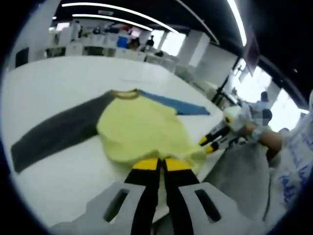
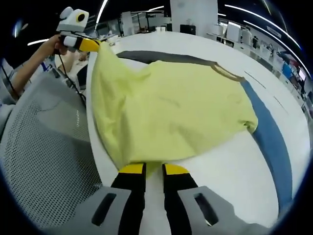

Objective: Fold the garment on the visible template until the final outline fits inside the template.

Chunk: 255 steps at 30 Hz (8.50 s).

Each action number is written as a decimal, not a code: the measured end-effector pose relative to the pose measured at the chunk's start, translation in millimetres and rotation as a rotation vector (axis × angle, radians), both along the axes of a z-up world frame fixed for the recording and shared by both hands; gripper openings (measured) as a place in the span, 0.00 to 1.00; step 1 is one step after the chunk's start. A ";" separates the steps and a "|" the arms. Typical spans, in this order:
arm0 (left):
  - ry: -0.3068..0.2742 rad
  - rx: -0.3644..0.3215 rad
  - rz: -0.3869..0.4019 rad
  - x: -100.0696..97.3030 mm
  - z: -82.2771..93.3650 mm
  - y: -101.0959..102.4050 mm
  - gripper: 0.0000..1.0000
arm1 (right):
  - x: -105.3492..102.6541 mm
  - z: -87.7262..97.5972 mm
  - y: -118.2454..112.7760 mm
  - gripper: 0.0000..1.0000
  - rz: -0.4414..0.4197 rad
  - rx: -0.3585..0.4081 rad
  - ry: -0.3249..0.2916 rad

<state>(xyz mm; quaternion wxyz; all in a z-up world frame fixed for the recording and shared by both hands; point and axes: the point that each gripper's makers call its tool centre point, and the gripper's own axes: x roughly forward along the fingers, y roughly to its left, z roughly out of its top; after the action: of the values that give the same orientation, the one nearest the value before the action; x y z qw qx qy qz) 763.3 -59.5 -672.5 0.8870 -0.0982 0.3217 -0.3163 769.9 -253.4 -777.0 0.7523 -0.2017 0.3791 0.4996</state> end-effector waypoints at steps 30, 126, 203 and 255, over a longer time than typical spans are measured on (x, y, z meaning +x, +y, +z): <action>0.013 0.010 0.011 -7.8 -1.9 3.1 0.00 | 13.8 20.0 -22.0 0.01 -0.093 -0.018 -0.056; -0.123 0.414 0.113 181.8 -77.3 57.3 0.00 | 240.6 31.7 -12.6 0.01 -0.360 0.061 -0.318; -0.239 0.389 -0.121 96.1 36.8 26.8 0.78 | 144.6 152.9 -15.0 1.00 -0.205 0.232 -0.382; -0.263 0.314 -0.126 -27.4 85.5 37.0 0.99 | 21.1 193.1 -83.9 1.00 -0.271 0.305 -0.402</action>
<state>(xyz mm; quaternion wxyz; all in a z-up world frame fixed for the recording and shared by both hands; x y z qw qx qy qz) 736.0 -22.5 -587.1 0.9043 0.1034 0.2541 -0.3270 791.0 -337.2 -584.0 0.8939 -0.1285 0.1662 0.3959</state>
